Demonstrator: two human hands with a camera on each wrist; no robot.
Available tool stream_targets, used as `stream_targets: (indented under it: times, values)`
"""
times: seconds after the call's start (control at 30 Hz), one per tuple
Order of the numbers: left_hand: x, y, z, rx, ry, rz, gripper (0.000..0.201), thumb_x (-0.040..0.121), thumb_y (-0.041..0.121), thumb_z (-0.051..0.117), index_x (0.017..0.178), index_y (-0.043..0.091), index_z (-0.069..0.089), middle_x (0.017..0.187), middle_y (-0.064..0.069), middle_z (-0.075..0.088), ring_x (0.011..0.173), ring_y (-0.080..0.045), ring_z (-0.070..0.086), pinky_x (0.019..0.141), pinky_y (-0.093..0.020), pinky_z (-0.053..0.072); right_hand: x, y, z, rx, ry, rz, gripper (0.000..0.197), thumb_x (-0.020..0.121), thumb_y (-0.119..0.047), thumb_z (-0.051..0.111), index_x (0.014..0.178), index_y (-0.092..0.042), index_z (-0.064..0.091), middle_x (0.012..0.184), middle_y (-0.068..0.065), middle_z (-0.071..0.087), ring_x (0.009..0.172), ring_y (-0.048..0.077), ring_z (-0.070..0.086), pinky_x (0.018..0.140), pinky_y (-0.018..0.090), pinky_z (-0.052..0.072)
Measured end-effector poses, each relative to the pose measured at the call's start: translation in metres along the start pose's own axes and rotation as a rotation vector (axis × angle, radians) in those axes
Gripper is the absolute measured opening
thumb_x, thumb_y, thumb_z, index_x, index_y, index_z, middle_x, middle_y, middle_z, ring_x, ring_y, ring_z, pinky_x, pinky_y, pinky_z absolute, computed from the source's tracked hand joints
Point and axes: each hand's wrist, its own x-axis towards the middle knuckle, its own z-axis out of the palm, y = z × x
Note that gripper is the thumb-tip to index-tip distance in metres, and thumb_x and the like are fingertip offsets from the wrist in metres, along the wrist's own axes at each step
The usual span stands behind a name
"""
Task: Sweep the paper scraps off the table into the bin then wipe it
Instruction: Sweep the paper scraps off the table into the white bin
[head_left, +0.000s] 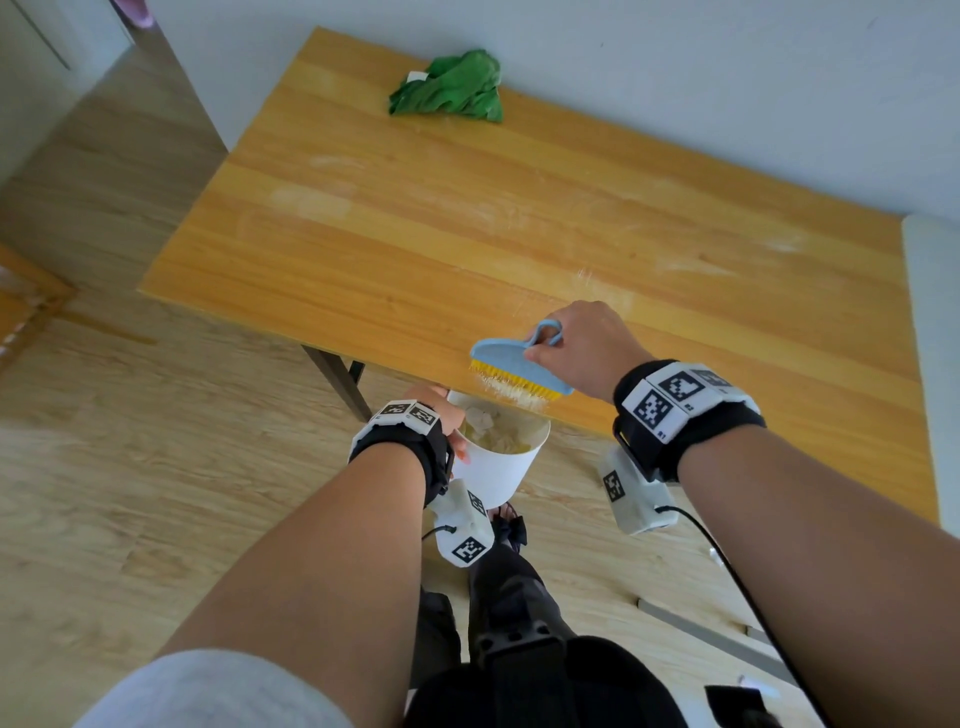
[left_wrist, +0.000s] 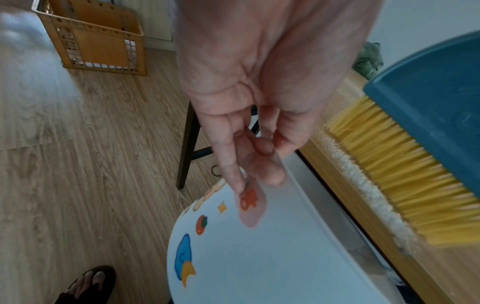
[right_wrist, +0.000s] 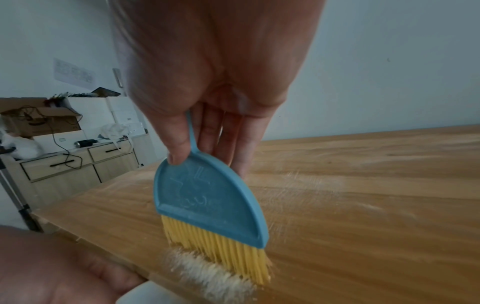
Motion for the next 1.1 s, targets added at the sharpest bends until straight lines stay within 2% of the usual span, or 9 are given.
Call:
stream_targets:
  times: [0.13,0.2,0.23,0.33,0.47,0.67,0.77,0.93,1.1]
  values:
    - [-0.001,0.0,0.001,-0.008,-0.014,-0.001,0.054,0.095,0.004,0.042,0.147,0.01,0.03,0.073,-0.021,0.074,0.079,-0.032,0.075,0.093,-0.05,0.055,-0.001,-0.002,0.0,0.033,0.022,0.007,0.026,0.089,-0.031,0.064,0.094,-0.007,0.074,0.085,0.014,0.072,0.077,0.031,0.067,0.068,0.041,0.055]
    - [0.0,-0.001,0.003,-0.021,0.009,0.01,0.053,0.095,0.004,0.045,0.146,0.008,0.032,0.08,-0.021,0.075,0.077,-0.03,0.075,0.09,-0.05,0.056,-0.001,0.001,-0.001,0.032,0.045,0.028,0.027,0.089,-0.031,0.063,0.093,-0.006,0.073,0.084,0.015,0.071,0.076,0.03,0.067,0.067,0.041,0.056]
    - [0.0,-0.002,0.004,-0.032,0.021,0.013,0.052,0.094,0.003,0.046,0.144,0.007,0.035,0.081,-0.022,0.075,0.076,-0.031,0.074,0.089,-0.05,0.057,-0.001,0.002,-0.001,0.029,0.036,0.036,0.028,0.088,-0.032,0.064,0.093,-0.005,0.073,0.083,0.015,0.071,0.073,0.029,0.066,0.064,0.039,0.056]
    - [0.002,-0.003,0.003,-0.038,0.004,-0.003,0.056,0.09,-0.001,0.042,0.145,0.01,0.033,0.071,-0.023,0.073,0.079,-0.034,0.075,0.093,-0.051,0.055,0.0,0.001,0.002,0.041,-0.008,0.041,0.03,0.088,-0.03,0.065,0.092,-0.002,0.073,0.081,0.018,0.071,0.061,0.022,0.057,0.053,0.031,0.045]
    - [0.001,-0.002,0.002,-0.017,-0.01,-0.005,0.057,0.09,-0.001,0.041,0.145,0.01,0.032,0.071,-0.024,0.073,0.081,-0.034,0.075,0.095,-0.05,0.053,0.001,-0.001,0.001,0.047,0.007,0.048,0.03,0.088,-0.032,0.065,0.093,-0.003,0.072,0.083,0.017,0.071,0.07,0.028,0.065,0.059,0.037,0.052]
    - [0.002,-0.005,0.001,-0.015,-0.002,-0.006,0.058,0.091,0.001,0.04,0.147,0.014,0.031,0.07,-0.023,0.073,0.081,-0.034,0.075,0.092,-0.05,0.055,0.002,-0.003,0.003,0.041,0.001,0.038,0.033,0.087,-0.031,0.066,0.095,0.001,0.072,0.086,0.02,0.071,0.069,0.029,0.062,0.058,0.035,0.05]
    - [0.003,-0.006,0.0,-0.025,-0.004,-0.006,0.059,0.09,0.0,0.039,0.147,0.014,0.031,0.07,-0.024,0.073,0.08,-0.034,0.075,0.093,-0.051,0.055,0.002,-0.005,0.002,0.026,-0.014,0.033,0.032,0.086,-0.032,0.066,0.094,-0.002,0.072,0.087,0.017,0.072,0.079,0.032,0.067,0.067,0.041,0.056]
    - [0.004,-0.008,-0.001,-0.052,0.005,-0.006,0.064,0.088,-0.002,0.04,0.149,0.014,0.029,0.069,-0.025,0.072,0.08,-0.034,0.075,0.091,-0.049,0.056,0.002,-0.011,-0.004,0.0,0.156,-0.002,0.026,0.091,-0.03,0.059,0.099,-0.009,0.072,0.09,0.01,0.071,0.068,0.025,0.061,0.067,0.04,0.056]
    - [0.002,-0.008,-0.002,-0.073,0.01,0.0,0.063,0.089,-0.002,0.039,0.149,0.015,0.03,0.068,-0.025,0.071,0.08,-0.036,0.075,0.091,-0.05,0.056,-0.007,-0.012,0.006,-0.091,0.027,-0.042,0.025,0.093,-0.029,0.058,0.103,-0.011,0.072,0.094,0.008,0.07,0.082,0.024,0.064,0.074,0.039,0.055]
